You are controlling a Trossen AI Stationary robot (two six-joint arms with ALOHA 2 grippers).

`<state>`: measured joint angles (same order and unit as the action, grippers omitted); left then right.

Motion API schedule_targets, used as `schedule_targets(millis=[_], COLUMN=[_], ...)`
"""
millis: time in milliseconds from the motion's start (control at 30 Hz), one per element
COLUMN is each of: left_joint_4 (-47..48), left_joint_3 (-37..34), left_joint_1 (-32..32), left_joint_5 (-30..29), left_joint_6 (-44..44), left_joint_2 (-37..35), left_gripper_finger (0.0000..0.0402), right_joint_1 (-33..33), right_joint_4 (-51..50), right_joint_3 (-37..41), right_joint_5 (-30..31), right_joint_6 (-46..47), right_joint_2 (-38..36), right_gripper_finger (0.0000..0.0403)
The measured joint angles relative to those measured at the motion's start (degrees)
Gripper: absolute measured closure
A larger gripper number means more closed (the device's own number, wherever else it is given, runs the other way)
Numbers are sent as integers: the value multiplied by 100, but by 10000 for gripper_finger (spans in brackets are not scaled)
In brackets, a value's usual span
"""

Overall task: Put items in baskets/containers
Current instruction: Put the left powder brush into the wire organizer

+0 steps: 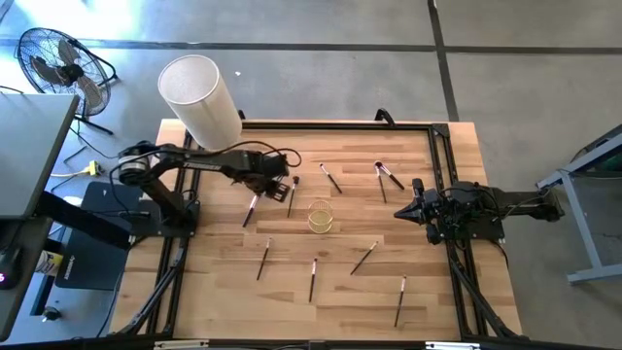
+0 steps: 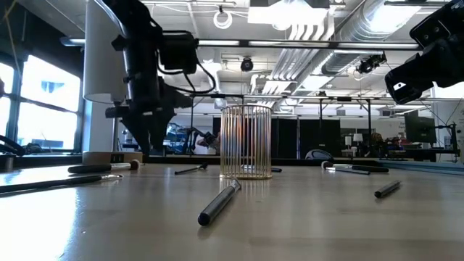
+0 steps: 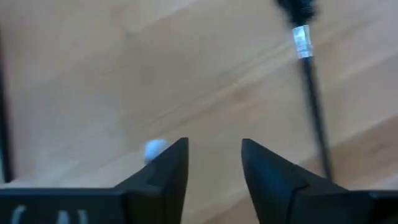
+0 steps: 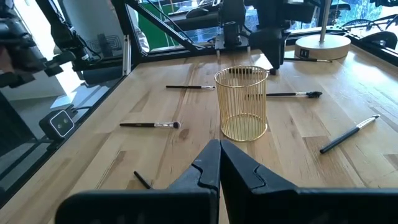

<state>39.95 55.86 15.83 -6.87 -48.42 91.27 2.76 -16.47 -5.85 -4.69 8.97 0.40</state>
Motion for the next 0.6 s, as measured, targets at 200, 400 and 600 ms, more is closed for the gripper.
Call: schedule_targets(millis=[200,400,600], left_joint_4=[194,449,416], left_joint_3=[2,2,2], left_joint_1=[118,108,106], left_joint_5=[-86,-303,-114], left_joint_6=[164,167,166], left_joint_2=[81,138,508], left_gripper_finger=[235,236,236], right_joint_1=[2,2,0], right_joint_4=[-2,2,1], right_joint_3=[2,2,0], right_joint_5=[0,0,1], right_joint_6=[0,0,0], right_joint_2=[0,0,0], right_gripper_finger=[402,402,402])
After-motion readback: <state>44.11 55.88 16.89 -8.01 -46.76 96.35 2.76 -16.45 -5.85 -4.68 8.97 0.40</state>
